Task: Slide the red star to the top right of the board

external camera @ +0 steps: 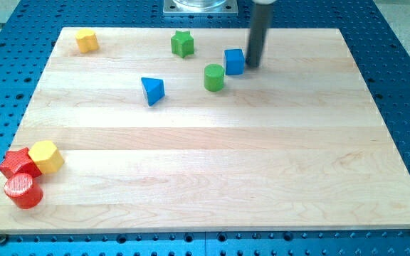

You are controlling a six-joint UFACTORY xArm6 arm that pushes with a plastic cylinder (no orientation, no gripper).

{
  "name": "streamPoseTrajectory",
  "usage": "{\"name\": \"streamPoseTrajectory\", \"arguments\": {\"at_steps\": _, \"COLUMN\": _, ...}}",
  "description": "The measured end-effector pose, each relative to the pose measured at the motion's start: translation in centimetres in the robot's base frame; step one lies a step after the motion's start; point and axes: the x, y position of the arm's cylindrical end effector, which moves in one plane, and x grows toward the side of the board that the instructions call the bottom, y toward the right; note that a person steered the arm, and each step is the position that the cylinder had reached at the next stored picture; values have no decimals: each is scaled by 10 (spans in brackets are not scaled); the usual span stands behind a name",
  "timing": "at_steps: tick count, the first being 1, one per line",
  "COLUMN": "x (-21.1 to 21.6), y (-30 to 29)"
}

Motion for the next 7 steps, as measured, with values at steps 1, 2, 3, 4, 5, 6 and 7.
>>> {"name": "streamPoseTrajectory", "arguments": {"at_steps": 1, "x": 51, "y": -110}}
{"name": "streamPoseTrajectory", "arguments": {"at_steps": 2, "x": 52, "y": -62}}
{"name": "streamPoseTrajectory", "arguments": {"at_steps": 3, "x": 77, "y": -24}}
{"name": "streamPoseTrajectory", "arguments": {"at_steps": 4, "x": 101, "y": -30}}
{"name": "streamPoseTrajectory", "arguments": {"at_steps": 5, "x": 180, "y": -63}}
{"name": "streamPoseTrajectory", "arguments": {"at_steps": 6, "x": 255, "y": -146}}
{"name": "streamPoseTrajectory", "arguments": {"at_steps": 7, "x": 299, "y": -210}}
